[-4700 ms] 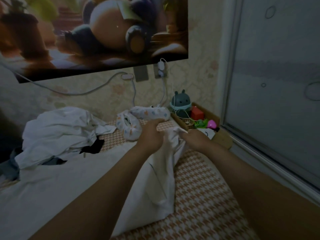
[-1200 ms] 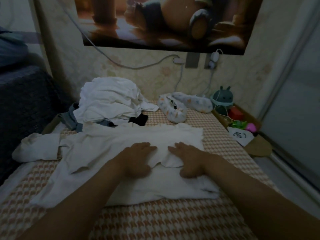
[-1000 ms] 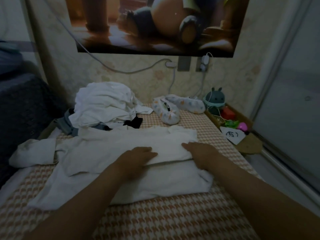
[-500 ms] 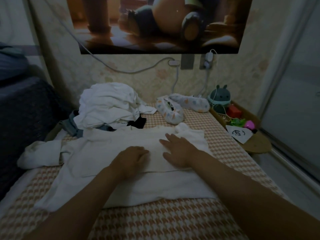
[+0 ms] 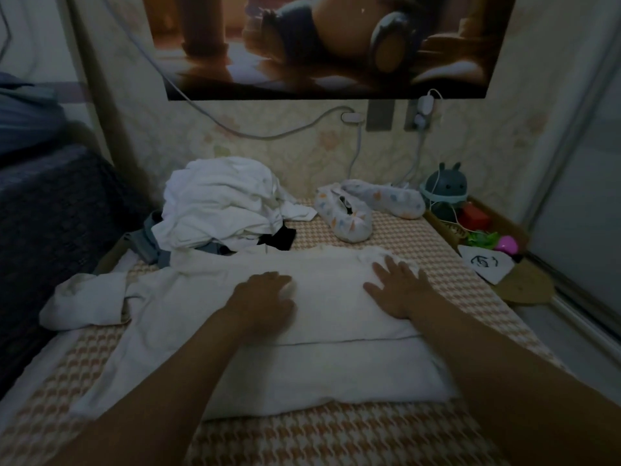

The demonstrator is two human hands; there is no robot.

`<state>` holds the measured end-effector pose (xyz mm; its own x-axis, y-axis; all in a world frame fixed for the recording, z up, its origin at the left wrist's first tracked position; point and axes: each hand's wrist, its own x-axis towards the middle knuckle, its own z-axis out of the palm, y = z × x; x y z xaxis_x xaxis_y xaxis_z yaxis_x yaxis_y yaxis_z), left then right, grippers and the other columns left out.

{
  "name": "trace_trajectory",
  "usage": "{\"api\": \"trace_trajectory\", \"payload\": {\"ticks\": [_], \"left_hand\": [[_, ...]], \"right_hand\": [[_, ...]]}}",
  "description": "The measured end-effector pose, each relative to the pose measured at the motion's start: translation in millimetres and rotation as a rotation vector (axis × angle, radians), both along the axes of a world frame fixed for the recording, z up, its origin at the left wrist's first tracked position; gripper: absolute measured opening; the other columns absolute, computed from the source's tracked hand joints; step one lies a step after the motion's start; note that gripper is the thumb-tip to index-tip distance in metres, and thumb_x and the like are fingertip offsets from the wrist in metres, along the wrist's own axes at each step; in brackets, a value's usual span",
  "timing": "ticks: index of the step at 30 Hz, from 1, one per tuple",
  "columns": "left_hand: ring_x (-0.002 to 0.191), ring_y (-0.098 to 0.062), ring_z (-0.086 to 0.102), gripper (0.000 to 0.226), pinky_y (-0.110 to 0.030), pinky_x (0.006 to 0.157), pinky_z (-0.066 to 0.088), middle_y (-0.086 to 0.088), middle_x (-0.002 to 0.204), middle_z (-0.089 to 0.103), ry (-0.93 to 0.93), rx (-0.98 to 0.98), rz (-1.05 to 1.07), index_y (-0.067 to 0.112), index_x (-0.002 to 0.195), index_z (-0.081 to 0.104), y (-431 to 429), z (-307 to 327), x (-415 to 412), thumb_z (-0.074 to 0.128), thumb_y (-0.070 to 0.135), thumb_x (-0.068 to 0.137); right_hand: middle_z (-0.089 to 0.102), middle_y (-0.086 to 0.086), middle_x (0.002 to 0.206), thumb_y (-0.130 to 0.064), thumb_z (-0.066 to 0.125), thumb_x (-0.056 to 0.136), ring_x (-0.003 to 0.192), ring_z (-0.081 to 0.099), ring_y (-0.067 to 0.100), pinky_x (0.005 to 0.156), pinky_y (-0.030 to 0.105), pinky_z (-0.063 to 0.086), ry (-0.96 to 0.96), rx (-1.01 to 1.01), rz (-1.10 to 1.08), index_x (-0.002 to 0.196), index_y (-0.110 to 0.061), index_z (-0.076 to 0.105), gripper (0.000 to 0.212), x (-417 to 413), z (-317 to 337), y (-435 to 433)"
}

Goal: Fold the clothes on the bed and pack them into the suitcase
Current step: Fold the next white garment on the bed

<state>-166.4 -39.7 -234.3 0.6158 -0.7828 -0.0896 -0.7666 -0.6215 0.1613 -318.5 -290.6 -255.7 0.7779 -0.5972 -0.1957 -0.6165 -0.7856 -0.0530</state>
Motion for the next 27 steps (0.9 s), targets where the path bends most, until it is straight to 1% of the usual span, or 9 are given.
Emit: {"api": "trace_trajectory", "payload": {"ticks": [4, 8, 12, 16, 19, 21, 23, 25, 27], "left_hand": [[0.138, -0.02, 0.033, 0.045, -0.036, 0.115, 0.026, 0.003, 0.152, 0.036, 0.094, -0.162, -0.137, 0.03, 0.146, 0.036, -63.5, -16.7, -18.5, 0.038, 0.034, 0.101], [0.137, -0.026, 0.036, 0.052, -0.038, 0.114, 0.027, -0.006, 0.151, 0.037, 0.136, -0.304, -0.189, 0.022, 0.148, 0.032, -123.4, -21.5, -27.0, 0.041, 0.015, 0.098], [0.14, -0.025, 0.032, 0.044, -0.037, 0.116, 0.023, -0.008, 0.152, 0.035, 0.219, -0.426, -0.152, 0.018, 0.145, 0.039, -177.2, -16.1, -16.9, 0.043, 0.02, 0.1], [0.094, -0.02, 0.058, 0.016, -0.025, 0.073, 0.042, -0.007, 0.104, 0.065, 0.171, -0.366, -0.124, 0.009, 0.099, 0.068, -214.1, -10.8, -13.9, 0.062, 0.017, 0.087], [0.068, -0.021, 0.059, 0.005, -0.028, 0.062, 0.048, -0.006, 0.074, 0.063, 0.258, -0.548, -0.029, 0.011, 0.083, 0.063, -236.1, -1.6, -20.2, 0.06, 0.012, 0.087], [0.073, -0.024, 0.062, 0.008, -0.031, 0.068, 0.052, -0.009, 0.076, 0.065, 0.282, -0.64, -0.024, 0.008, 0.086, 0.064, -247.1, -5.0, -22.5, 0.057, 0.005, 0.085], [0.094, -0.026, 0.058, 0.016, -0.026, 0.082, 0.042, -0.014, 0.097, 0.065, 0.19, -0.62, -0.071, 0.006, 0.096, 0.066, -250.8, -18.5, -21.2, 0.056, 0.004, 0.084], [0.105, -0.029, 0.053, 0.025, -0.028, 0.093, 0.037, -0.018, 0.119, 0.055, 0.098, -0.612, -0.136, 0.005, 0.11, 0.063, -245.1, -30.8, -19.3, 0.059, 0.006, 0.085], [0.098, -0.029, 0.055, 0.026, -0.036, 0.085, 0.047, -0.016, 0.12, 0.051, 0.015, -0.674, -0.178, 0.006, 0.109, 0.063, -233.1, -35.0, -21.0, 0.061, 0.005, 0.083]], "right_hand": [[-0.012, -0.001, 0.162, -0.065, 0.018, 0.096, 0.149, -0.006, 0.024, 0.119, 0.052, -0.001, -0.077, 0.052, -0.001, 0.155, -0.033, -0.002, 0.069, -7.2, -5.9, -11.8], [0.015, 0.006, 0.161, -0.051, 0.03, 0.1, 0.147, 0.016, 0.025, 0.119, 0.047, 0.01, -0.364, 0.029, -0.003, 0.154, -0.022, 0.016, 0.063, -11.8, -9.4, -21.2], [0.036, 0.006, 0.151, -0.045, 0.033, 0.099, 0.137, 0.033, 0.026, 0.116, 0.044, 0.021, -0.54, -0.016, -0.049, 0.148, -0.02, 0.033, 0.055, -17.5, -8.6, -35.4], [0.034, 0.003, 0.152, -0.048, 0.032, 0.09, 0.138, 0.03, 0.023, 0.115, 0.04, 0.02, -0.547, -0.041, -0.025, 0.145, -0.024, 0.037, 0.061, -23.2, -10.2, -48.3], [0.026, 0.006, 0.156, -0.035, 0.048, 0.095, 0.144, 0.021, 0.024, 0.118, 0.038, 0.013, -0.567, -0.064, 0.045, 0.149, -0.023, 0.032, 0.057, -23.5, -9.2, -49.7], [0.025, 0.008, 0.157, -0.023, 0.051, 0.094, 0.145, 0.019, 0.025, 0.12, 0.038, 0.01, -0.618, -0.082, 0.155, 0.15, -0.021, 0.03, 0.06, -21.5, -9.4, -47.7], [0.027, 0.009, 0.157, -0.014, 0.049, 0.092, 0.145, 0.023, 0.026, 0.12, 0.039, 0.012, -0.613, -0.066, 0.245, 0.152, -0.021, 0.028, 0.063, -20.4, -11.4, -48.9], [0.024, 0.008, 0.159, -0.017, 0.041, 0.097, 0.145, 0.023, 0.026, 0.12, 0.038, 0.012, -0.469, -0.056, 0.252, 0.153, -0.022, 0.022, 0.06, -20.4, -12.5, -51.3], [0.02, 0.009, 0.159, -0.024, 0.034, 0.1, 0.145, 0.02, 0.027, 0.12, 0.041, 0.011, -0.264, -0.121, 0.204, 0.153, -0.02, 0.021, 0.055, -20.4, -13.1, -52.4]]}}
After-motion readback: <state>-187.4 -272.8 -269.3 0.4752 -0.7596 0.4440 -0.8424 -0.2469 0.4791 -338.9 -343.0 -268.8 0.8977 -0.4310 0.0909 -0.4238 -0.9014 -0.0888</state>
